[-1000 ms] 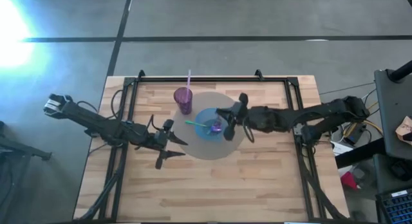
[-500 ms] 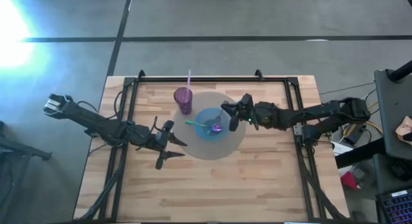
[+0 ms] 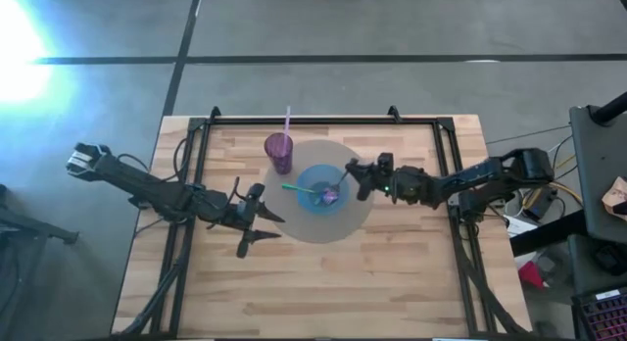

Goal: Pick & Place Utensil
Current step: Put the silver fork into the blue bowl on the gray mat

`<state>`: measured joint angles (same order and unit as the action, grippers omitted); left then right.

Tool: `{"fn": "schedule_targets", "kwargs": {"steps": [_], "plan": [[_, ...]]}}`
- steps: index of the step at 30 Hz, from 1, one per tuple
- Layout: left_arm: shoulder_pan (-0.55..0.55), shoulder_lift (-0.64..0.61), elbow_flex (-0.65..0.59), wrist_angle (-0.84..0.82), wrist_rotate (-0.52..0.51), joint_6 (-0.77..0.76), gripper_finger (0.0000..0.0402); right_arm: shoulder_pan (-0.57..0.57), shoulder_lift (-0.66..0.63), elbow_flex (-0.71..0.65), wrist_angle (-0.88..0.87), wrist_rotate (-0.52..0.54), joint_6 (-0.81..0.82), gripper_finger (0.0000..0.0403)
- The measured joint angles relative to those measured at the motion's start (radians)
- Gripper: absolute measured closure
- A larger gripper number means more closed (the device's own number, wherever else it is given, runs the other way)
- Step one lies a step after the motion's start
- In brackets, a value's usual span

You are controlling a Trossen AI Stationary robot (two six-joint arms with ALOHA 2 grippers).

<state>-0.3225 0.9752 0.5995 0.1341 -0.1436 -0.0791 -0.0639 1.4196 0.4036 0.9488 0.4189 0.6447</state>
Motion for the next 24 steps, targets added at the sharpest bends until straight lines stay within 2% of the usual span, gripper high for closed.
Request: {"fn": "schedule_targets", "kwargs": {"steps": [8,13,19,24], "plan": [[0.000,0.000,0.000,0.001,0.000,0.000,0.0227,0.000,0.152,0.022,0.042,0.034,0.168,0.0394],[0.000,0.000,0.000,0.001,0.000,0.000,0.0227,0.000,0.243,0.041,0.097,0.037,0.206,0.0394],[0.000,0.000,0.000,0.000,0.000,0.000,0.0227,-0.013,0.301,0.052,0.104,0.038,0.204,0.0394],[0.000,0.000,0.000,0.000,0.000,-0.002,0.0227,-0.017,0.309,0.052,0.114,0.046,0.105,0.0394]]}}
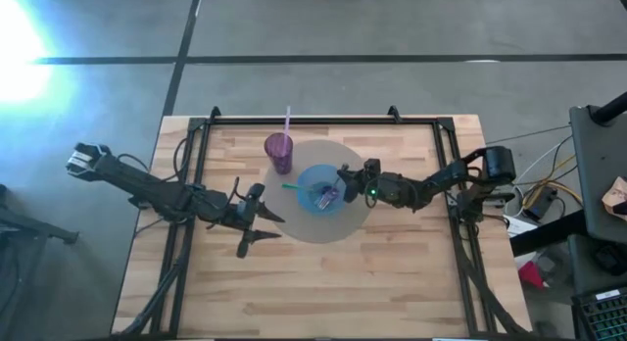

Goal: Pick & Place Utensil
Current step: Put the silver fork into the blue bowl on the gray mat

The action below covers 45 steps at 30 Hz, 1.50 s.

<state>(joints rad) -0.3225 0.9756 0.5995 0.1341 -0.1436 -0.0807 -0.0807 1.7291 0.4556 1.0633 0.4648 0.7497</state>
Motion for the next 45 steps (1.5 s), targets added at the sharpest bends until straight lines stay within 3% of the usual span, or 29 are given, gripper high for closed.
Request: {"fn": "schedule_targets", "kwargs": {"steps": [13,45], "plan": [[0.000,0.000,0.000,0.000,0.000,-0.007,0.0227,-0.023,-0.003,-0.001,-0.090,0.009,-0.060,0.0389],[0.000,0.000,0.000,-0.003,0.000,-0.011,0.0227,-0.024,-0.049,-0.006,-0.170,-0.009,-0.052,0.0244]]}}
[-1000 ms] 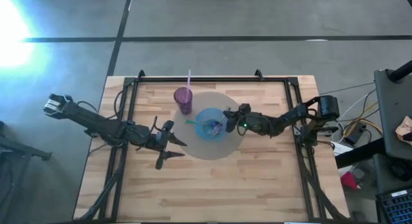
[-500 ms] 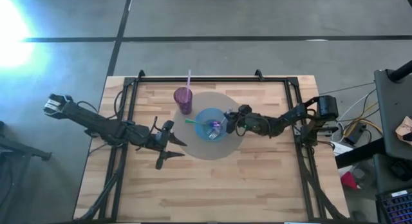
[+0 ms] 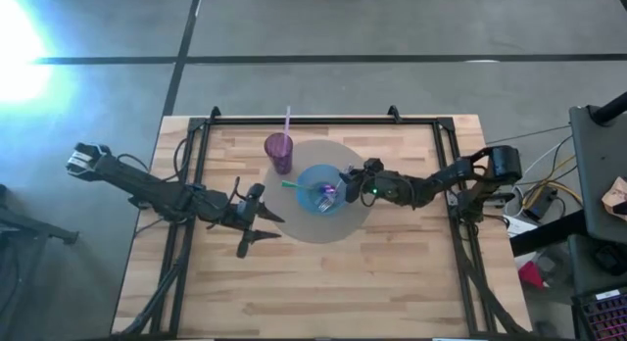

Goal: Pick & Place Utensil
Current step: Put the silver fork into the blue bowl on the gray mat, then return to Home Position

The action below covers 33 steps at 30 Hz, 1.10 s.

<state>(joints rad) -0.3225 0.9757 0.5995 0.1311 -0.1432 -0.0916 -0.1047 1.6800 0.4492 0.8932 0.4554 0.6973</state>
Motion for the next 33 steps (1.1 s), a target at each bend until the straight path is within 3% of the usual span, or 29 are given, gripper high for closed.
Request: {"fn": "schedule_targets", "kwargs": {"steps": [9,19,24,33], "plan": [[0.000,-0.010,0.000,-0.013,0.000,-0.015,0.0227,0.000,-0.164,0.001,-0.329,-0.045,0.041,0.0209],[0.000,-0.041,0.000,-0.035,0.004,-0.015,0.0227,0.000,-0.350,0.001,-0.560,-0.054,0.039,0.0207],[0.000,-0.112,0.006,-0.128,0.007,-0.014,0.0227,0.000,-0.484,0.001,-0.675,-0.148,0.035,0.0208],[0.000,-0.284,0.006,-0.267,0.007,0.056,0.0227,0.003,-0.689,0.001,-0.677,-0.429,-0.066,0.0216]]}}
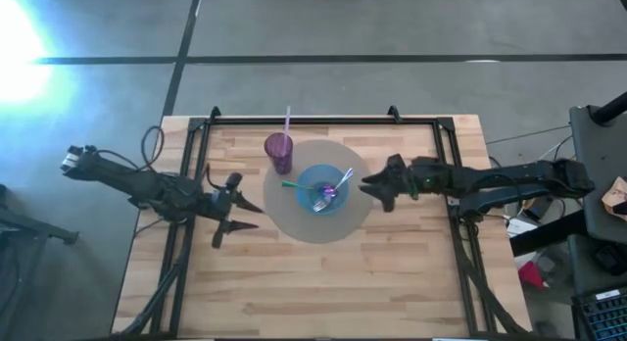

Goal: Pick & Place Utensil
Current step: Return to Home Position

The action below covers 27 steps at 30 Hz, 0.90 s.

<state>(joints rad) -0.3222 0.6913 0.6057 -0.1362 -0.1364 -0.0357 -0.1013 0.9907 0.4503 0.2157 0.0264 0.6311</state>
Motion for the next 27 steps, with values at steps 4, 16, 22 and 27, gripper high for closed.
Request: {"fn": "schedule_targets", "kwargs": {"steps": [4,16,22,27], "plan": [[0.000,-0.078,-0.019,-0.050,0.005,0.013,0.0233,0.037,-0.075,0.000,0.000,-0.081,-0.074,0.0216],[0.000,-0.253,-0.218,0.058,0.023,0.054,0.0393,0.325,-0.229,0.000,0.003,-0.139,-0.502,0.0293],[0.000,-0.325,-0.289,0.084,0.023,0.056,0.0400,0.365,-0.286,-0.002,0.002,-0.135,-0.651,0.0379],[0.000,-0.391,-0.328,0.095,0.023,0.063,0.0401,0.363,-0.329,-0.017,-0.002,-0.129,-0.714,0.0392]]}}
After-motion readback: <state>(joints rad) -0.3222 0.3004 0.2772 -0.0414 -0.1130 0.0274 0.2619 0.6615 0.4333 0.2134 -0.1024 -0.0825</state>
